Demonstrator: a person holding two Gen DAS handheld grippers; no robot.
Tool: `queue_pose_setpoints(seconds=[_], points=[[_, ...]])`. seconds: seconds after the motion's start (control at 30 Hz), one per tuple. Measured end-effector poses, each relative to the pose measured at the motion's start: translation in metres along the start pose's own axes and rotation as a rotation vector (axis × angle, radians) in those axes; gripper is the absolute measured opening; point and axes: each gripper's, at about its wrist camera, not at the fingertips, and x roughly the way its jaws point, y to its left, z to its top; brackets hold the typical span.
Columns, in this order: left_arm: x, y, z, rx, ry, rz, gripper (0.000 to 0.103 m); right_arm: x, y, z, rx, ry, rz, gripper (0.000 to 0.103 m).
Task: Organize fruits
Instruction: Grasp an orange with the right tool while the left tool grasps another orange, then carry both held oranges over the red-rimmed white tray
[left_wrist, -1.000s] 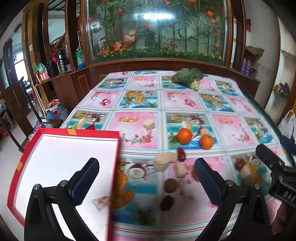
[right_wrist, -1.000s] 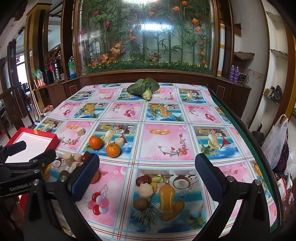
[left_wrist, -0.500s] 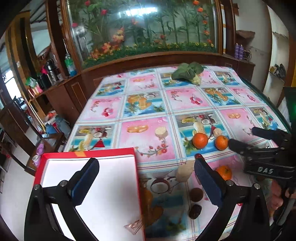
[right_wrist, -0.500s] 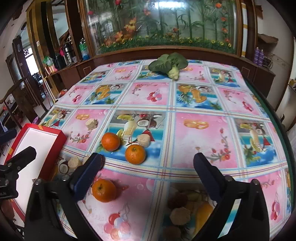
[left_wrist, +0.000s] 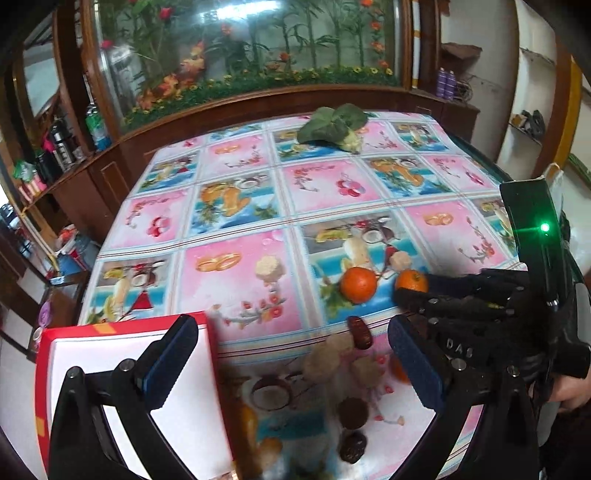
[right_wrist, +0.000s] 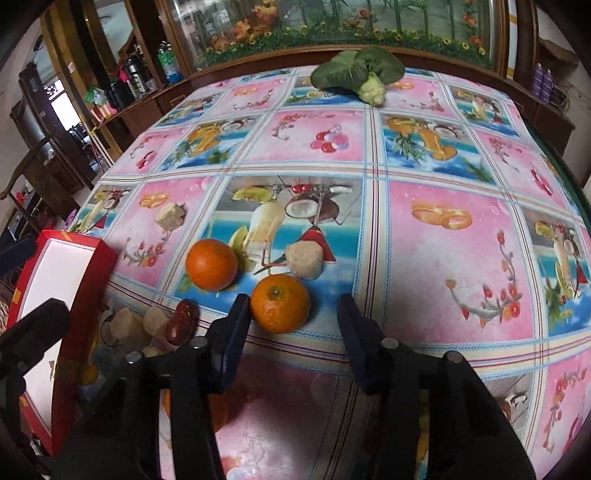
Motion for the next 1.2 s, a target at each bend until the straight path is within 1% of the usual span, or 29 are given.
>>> queue_pose_setpoints(seconds=[0.03, 0.13, 0.2, 0.3, 0.33, 0.4, 0.5, 0.53, 0.57, 0.63, 0.7, 0.77, 0.8, 0.87, 0.9, 0.97, 1.1, 1.2], points=[[0.003, -0.003, 0.002, 0.008, 0.007, -0.003, 0.102, 0.000, 0.000, 0.000, -0.001, 0.001, 0.020, 0.034], [0.013, -0.013, 0.007, 0.031, 0.026, -0.014, 0.102, -0.001, -0.005, 0.000, 0.005, -0.008, 0.014, 0.033], [0.021, -0.017, 0.011, 0.027, 0.043, -0.027, 0.102, -0.007, -0.016, 0.001, 0.036, -0.027, 0.011, 0.033], [0.033, -0.026, 0.016, 0.025, 0.065, -0.025, 0.102, -0.022, -0.048, 0.007, 0.165, -0.080, 0.036, 0.033], [0.036, -0.028, 0.017, 0.026, 0.068, -0.026, 0.102, -0.028, -0.061, 0.008, 0.215, -0.107, 0.033, 0.033], [0.044, -0.034, 0.020, 0.024, 0.083, -0.028, 0.102, -0.034, -0.072, 0.010, 0.256, -0.133, 0.015, 0.033], [0.055, -0.042, 0.022, 0.029, 0.109, -0.032, 0.092, -0.038, -0.081, 0.011, 0.295, -0.144, 0.027, 0.033], [0.058, -0.042, 0.022, 0.024, 0.116, -0.032, 0.085, -0.038, -0.080, 0.011, 0.295, -0.142, 0.036, 0.033], [0.061, -0.042, 0.022, 0.014, 0.121, -0.037, 0.075, -0.038, -0.078, 0.011, 0.291, -0.141, 0.046, 0.033], [0.066, -0.042, 0.023, -0.004, 0.137, -0.050, 0.069, -0.040, -0.076, 0.011, 0.286, -0.142, 0.056, 0.033], [0.070, -0.042, 0.023, -0.016, 0.143, -0.062, 0.068, -0.041, -0.076, 0.011, 0.287, -0.144, 0.064, 0.033], [0.074, -0.044, 0.023, -0.016, 0.150, -0.071, 0.060, -0.042, -0.077, 0.010, 0.290, -0.148, 0.064, 0.033], [0.075, -0.046, 0.022, -0.016, 0.155, -0.076, 0.058, -0.043, -0.077, 0.010, 0.290, -0.149, 0.063, 0.033], [0.079, -0.047, 0.022, -0.022, 0.160, -0.096, 0.044, -0.043, -0.076, 0.010, 0.288, -0.150, 0.063, 0.033], [0.081, -0.046, 0.022, -0.027, 0.164, -0.102, 0.042, -0.043, -0.076, 0.010, 0.290, -0.150, 0.063, 0.033], [0.083, -0.045, 0.022, -0.037, 0.165, -0.106, 0.033, -0.043, -0.076, 0.010, 0.287, -0.144, 0.064, 0.033], [0.081, -0.041, 0.021, -0.067, 0.150, -0.134, 0.033, -0.041, -0.076, 0.010, 0.291, -0.144, 0.050, 0.033], [0.072, -0.040, 0.020, -0.072, 0.127, -0.142, 0.033, -0.041, -0.075, 0.010, 0.279, -0.156, 0.037, 0.033]])
